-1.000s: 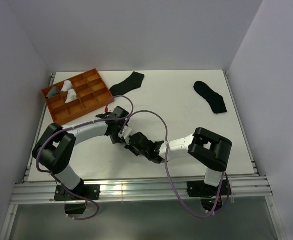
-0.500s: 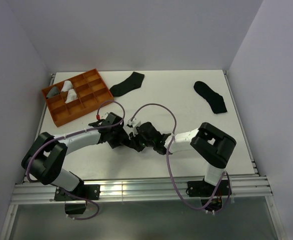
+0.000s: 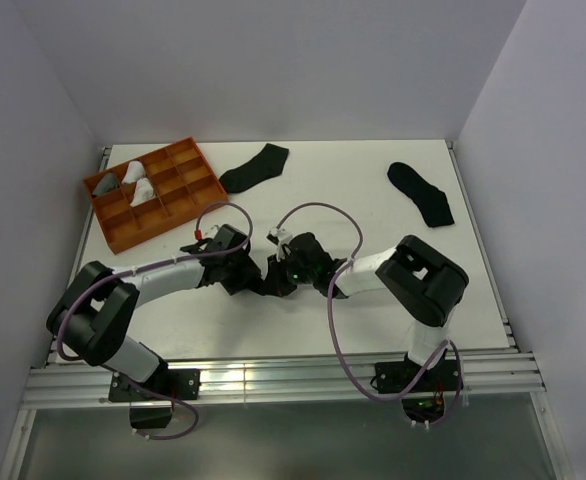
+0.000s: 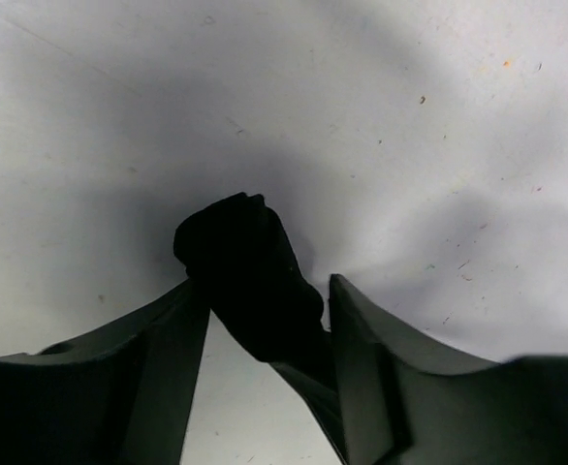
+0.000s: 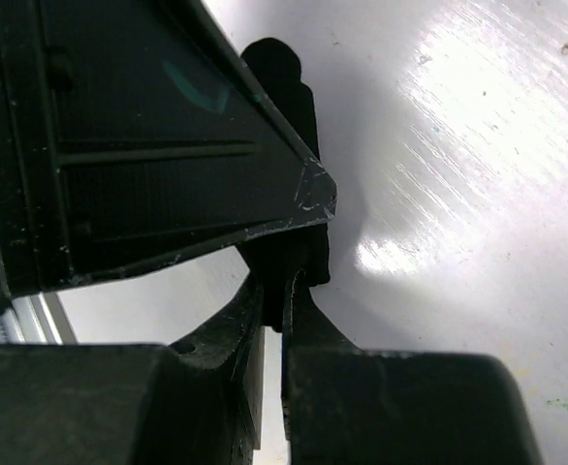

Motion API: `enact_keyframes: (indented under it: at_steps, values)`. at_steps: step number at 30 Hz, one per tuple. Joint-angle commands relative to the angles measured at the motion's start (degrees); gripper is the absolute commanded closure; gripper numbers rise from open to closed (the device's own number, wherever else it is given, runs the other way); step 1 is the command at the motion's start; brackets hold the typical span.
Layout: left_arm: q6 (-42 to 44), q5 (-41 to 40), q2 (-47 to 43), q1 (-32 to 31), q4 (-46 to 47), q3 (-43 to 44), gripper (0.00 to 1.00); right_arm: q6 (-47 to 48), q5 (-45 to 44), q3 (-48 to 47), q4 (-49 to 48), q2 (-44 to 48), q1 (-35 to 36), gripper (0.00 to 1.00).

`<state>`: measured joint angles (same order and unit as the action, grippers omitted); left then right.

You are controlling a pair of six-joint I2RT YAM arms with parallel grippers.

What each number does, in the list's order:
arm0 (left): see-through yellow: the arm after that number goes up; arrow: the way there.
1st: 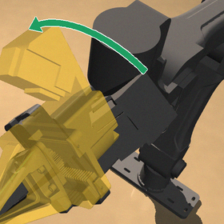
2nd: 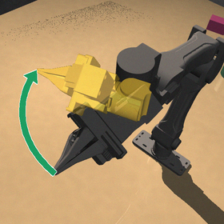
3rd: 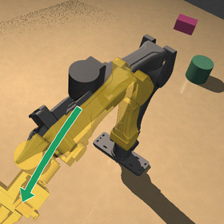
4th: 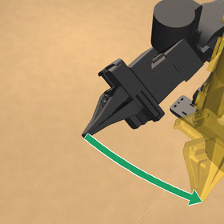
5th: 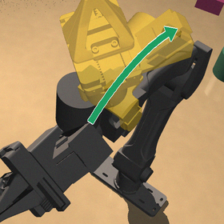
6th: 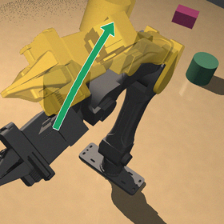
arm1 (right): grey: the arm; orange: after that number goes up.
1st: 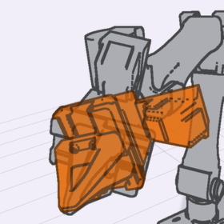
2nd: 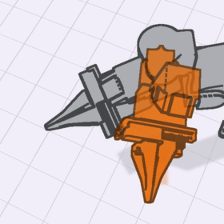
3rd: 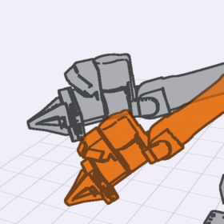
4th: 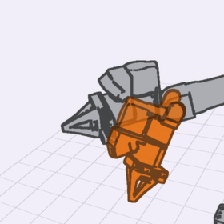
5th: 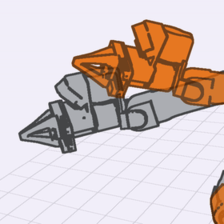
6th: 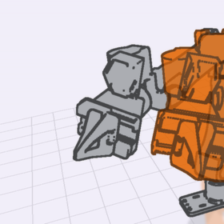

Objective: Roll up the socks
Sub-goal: Roll the sock at the center of the board, then pick up the sock at the center of the board.

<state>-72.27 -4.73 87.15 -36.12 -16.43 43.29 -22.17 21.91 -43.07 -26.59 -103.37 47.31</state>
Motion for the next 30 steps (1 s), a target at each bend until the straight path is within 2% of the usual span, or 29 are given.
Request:
enact_keyframes:
  at_steps: [1, 6, 8, 9, 10, 11, 13, 15, 18, 20, 21, 27, 30]
  values:
    - [-0.7, -0.6, 3.5, -0.6, -1.6, -0.5, 0.45, -2.9, 3.5, -0.6, 0.4, -1.9, -1.0, 1.00]
    - [-1.5, -0.4, 5.0, -0.9, -1.1, -0.9, 0.61, -4.1, 4.6, -1.3, 0.8, -1.8, -1.7, 1.00]
    - [-1.6, -0.5, 5.1, -0.9, -1.5, -0.8, 0.73, -4.1, 4.7, -1.5, 1.2, -1.2, -1.8, 1.00]
    - [-1.6, -1.0, 4.9, -0.9, -1.8, -0.7, 0.78, -4.1, 4.7, -1.3, 1.2, -0.3, -1.7, 0.95]
    - [-1.3, -1.7, 4.7, -0.9, -2.3, -0.4, 0.88, -3.8, 4.7, -1.3, 1.6, 0.2, -1.8, 0.92]
    - [-1.0, -2.3, 4.3, -0.8, -3.7, 0.3, 0.94, -3.6, 4.8, -1.3, 2.2, 0.9, -1.8, 0.89]
    - [-0.2, -4.2, 3.6, -0.5, -5.6, 1.5, 1.00, -3.1, 5.2, -0.6, 2.4, 3.4, -2.0, 0.75]
    - [0.5, -5.3, 3.1, 0.0, -8.7, 3.7, 1.00, -2.6, 4.9, 0.2, 3.4, 6.7, -2.1, 0.61]
    - [2.7, -7.9, 0.8, 1.8, -12.8, 6.9, 1.00, -1.1, 3.5, 1.5, 5.2, 12.0, -2.5, 0.50]
    - [5.5, -9.9, -1.6, 4.3, -14.6, 9.5, 1.00, 0.1, 2.4, 2.3, 6.4, 14.9, -2.7, 0.47]
    - [6.7, -10.9, -2.4, 5.3, -16.7, 10.7, 1.00, 0.5, 1.3, 3.2, 6.5, 17.7, -2.7, 0.39]
    - [20.4, -16.5, -6.6, 14.0, -19.8, 20.8, 1.00, 1.0, 0.3, 8.1, 3.2, 25.9, -3.4, 0.25]
    - [26.3, -17.1, -7.5, 22.3, -19.4, 24.5, 1.00, 0.6, -0.9, 10.6, 0.5, 28.5, -3.9, 0.22]
